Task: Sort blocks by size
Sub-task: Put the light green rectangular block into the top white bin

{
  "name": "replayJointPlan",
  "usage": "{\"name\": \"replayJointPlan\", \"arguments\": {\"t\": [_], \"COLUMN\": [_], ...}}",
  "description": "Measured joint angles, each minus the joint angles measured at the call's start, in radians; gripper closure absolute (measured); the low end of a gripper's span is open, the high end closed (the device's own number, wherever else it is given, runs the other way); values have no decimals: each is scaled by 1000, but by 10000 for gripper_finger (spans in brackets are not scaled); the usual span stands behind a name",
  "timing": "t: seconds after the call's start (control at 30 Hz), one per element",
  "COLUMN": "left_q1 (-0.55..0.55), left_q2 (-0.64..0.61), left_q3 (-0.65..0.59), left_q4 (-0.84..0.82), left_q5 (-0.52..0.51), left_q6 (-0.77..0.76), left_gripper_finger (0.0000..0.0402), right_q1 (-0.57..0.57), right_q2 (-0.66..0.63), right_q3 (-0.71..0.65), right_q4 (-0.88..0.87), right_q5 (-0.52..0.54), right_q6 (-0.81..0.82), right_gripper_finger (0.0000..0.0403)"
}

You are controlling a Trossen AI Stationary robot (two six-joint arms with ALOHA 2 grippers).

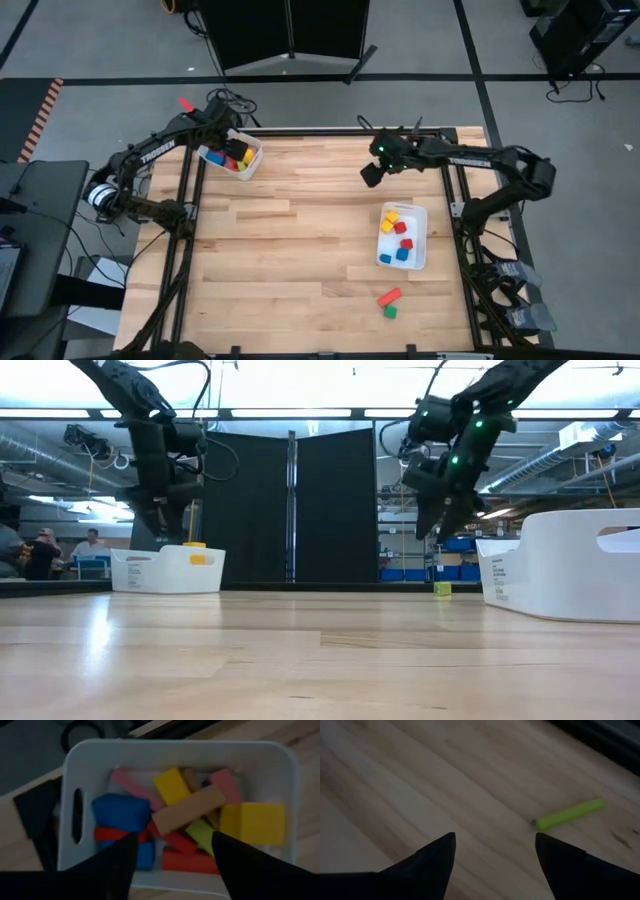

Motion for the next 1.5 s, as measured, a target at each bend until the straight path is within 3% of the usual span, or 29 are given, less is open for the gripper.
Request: {"name": "replayJointPlan", "arguments": {"t": [0.13, 0.37, 0.63, 1.0, 1.27, 1.5], "left_q1": [-12, -78, -178, -265, -288, -300], "left_q2": [-27, -101, -140, -140, -140, -139], "left_q3": [0, 0, 1, 1, 1, 1], "left_q4": [42, 175, 207, 237, 259, 246], "left_q5": [56, 120, 121, 120, 120, 121], "left_q6": [19, -13, -19, -16, -17, -33], "left_gripper_finger": [111, 109, 117, 117, 117, 117], "right_q1": [-29, -107, -137, -187, -213, -212], "right_q2": [72, 207, 330, 387, 447, 470], "right_q3": [76, 199, 206, 202, 203, 207], "right_q4": [-94, -161, -166, -115, -110, -89], "right_q5": [-8, -5, 51, 108, 97, 92], "right_q6": [-32, 142, 298, 397, 396, 378], "right_gripper_finger": [93, 94, 95, 108, 155, 249]}}
